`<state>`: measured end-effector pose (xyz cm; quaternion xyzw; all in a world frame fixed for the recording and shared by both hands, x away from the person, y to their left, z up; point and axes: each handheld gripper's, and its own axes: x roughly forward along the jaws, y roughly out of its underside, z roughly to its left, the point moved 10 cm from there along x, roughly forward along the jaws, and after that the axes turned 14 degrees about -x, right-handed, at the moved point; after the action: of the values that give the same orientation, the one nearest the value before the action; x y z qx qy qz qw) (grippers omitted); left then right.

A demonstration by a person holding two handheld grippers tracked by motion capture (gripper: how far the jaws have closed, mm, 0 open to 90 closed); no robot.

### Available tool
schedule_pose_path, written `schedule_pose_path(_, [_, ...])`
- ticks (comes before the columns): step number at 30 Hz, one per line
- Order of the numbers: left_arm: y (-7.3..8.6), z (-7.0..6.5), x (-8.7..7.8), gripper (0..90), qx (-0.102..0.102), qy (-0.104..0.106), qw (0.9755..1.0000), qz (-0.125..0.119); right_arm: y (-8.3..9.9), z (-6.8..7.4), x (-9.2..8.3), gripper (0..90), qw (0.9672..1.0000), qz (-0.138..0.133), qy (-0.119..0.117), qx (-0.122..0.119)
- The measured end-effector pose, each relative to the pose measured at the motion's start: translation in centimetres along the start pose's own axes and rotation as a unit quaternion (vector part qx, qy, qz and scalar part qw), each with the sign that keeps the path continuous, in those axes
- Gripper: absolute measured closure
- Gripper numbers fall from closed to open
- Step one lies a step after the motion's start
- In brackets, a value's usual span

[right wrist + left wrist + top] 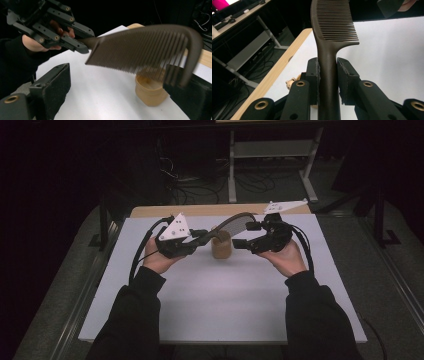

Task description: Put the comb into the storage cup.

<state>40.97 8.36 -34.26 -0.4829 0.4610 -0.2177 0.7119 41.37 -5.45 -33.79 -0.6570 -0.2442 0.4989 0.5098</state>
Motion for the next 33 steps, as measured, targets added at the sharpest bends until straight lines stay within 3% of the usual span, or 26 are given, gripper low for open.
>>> schedule_pose_path(9, [0.4, -0.2, 0.6, 73.3, 0.002, -0.007, 1.0000, 0.006, -0.6, 0.0, 0.6, 14.6, 1.0000, -0.003, 0.001, 0.004])
schedule_pose_path(13, [1.0, -0.1, 1.1, 73.3, 0.004, -0.015, 0.9997, 0.017, -1.0, 0.2, 0.4, 27.0, 0.9998, -0.016, -0.002, -0.010])
schedule_pose_path(23, [1.4, -0.4, 1.6, 73.3, 0.006, -0.016, 0.9995, 0.025, -1.8, -0.1, -0.1, 53.0, 0.9987, -0.050, -0.002, 0.006])
schedule_pose_path(28, [1.7, -0.6, 1.8, 73.3, 0.008, -0.017, 0.9992, 0.037, -1.9, 0.2, -0.2, 69.1, 0.9988, -0.048, -0.001, 0.004])
schedule_pose_path(33, [1.9, -0.4, 2.0, 73.3, 0.002, -0.020, 0.9990, 0.039, -2.2, 0.3, 0.0, 78.1, 0.9990, -0.044, 0.003, 0.000])
